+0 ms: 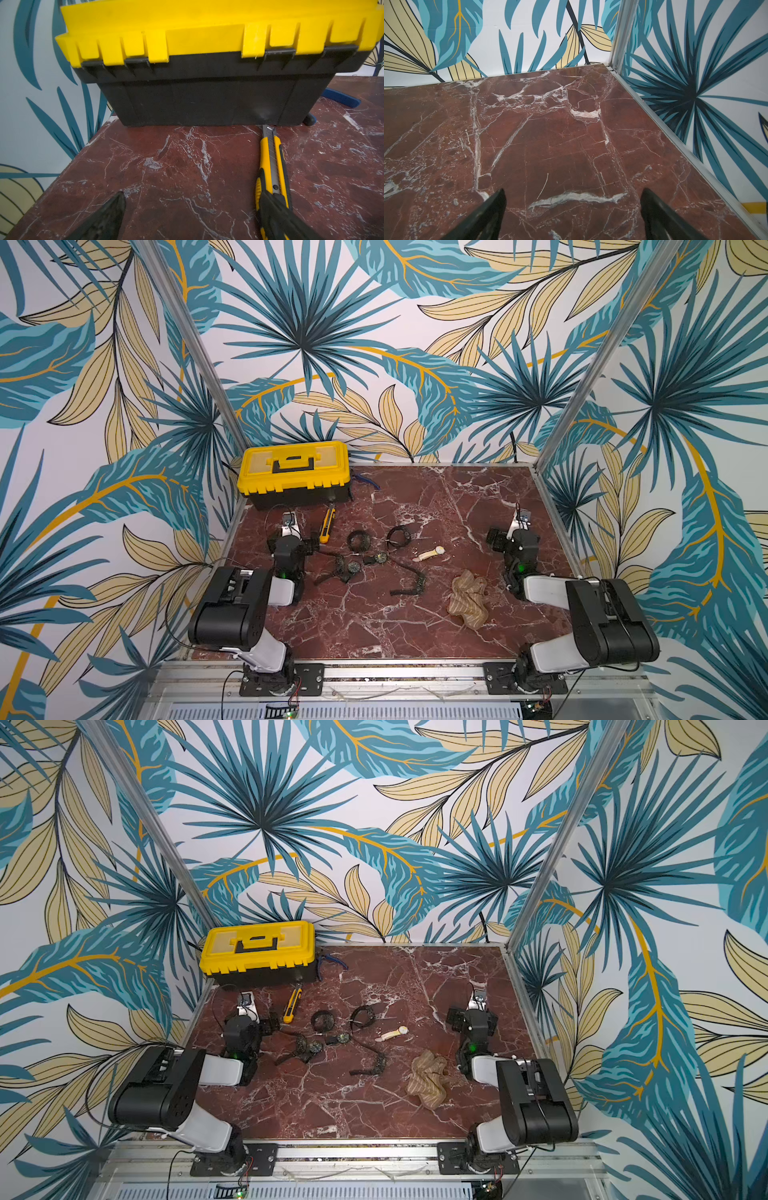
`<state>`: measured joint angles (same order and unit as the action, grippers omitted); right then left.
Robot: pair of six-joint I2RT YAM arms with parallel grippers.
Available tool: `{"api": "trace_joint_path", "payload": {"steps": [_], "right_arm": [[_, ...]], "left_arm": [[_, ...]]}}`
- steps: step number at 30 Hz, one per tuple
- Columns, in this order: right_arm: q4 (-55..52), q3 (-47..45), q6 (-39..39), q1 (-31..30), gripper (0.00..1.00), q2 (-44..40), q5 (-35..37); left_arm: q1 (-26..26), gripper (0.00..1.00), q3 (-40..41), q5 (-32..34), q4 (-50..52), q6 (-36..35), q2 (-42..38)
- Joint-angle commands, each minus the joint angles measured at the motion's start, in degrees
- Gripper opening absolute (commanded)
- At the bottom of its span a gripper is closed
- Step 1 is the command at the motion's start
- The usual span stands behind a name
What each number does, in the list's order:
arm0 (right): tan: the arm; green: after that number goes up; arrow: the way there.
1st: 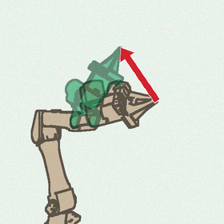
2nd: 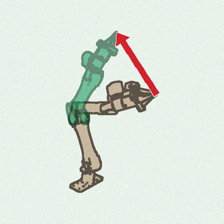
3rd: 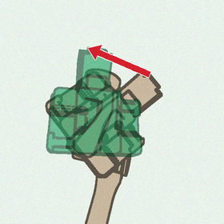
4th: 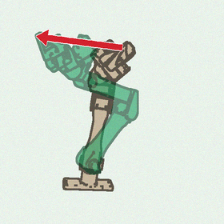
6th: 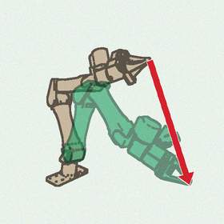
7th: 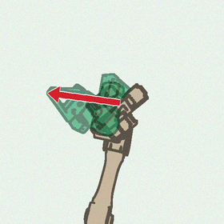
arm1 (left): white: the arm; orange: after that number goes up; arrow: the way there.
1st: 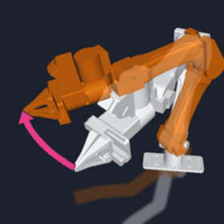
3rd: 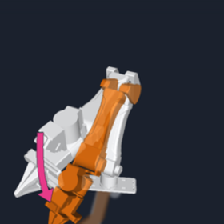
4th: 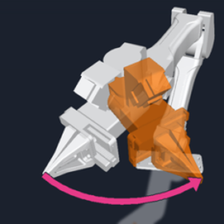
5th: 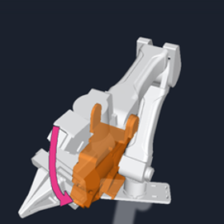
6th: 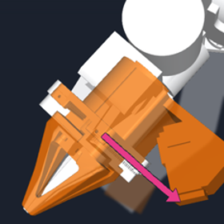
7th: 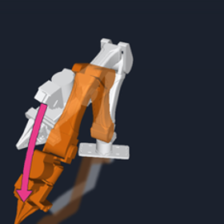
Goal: Wipe the watch dial
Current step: Pick up the watch at the center of the board.
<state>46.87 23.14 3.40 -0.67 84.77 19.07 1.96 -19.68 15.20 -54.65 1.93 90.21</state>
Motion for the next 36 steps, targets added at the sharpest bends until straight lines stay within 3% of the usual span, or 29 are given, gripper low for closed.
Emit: {"api": "trace_joint_path", "payload": {"steps": [1,27,32,36], "right_arm": [[1.20,-0.72,0.12,0.14,1.00,-0.05,0.80],[3.59,-2.26,-1.30,0.14,1.00,-2.14,0.01],[-20.49,3.82,2.66,0.14,1.00,-16.32,2.81],[-44.74,14.05,6.97,0.14,0.99,-19.55,-1.94]], "left_arm": [[-0.59,1.00,-1.59,-0.61,-0.46,-0.01,-0.91],[-0.81,0.99,-2.04,-0.84,0.37,-0.06,-2.16],[-0.81,0.99,-5.45,-1.05,13.68,-0.27,-11.54],[-0.68,0.99,-11.15,-3.17,31.38,4.49,-22.32]]}}
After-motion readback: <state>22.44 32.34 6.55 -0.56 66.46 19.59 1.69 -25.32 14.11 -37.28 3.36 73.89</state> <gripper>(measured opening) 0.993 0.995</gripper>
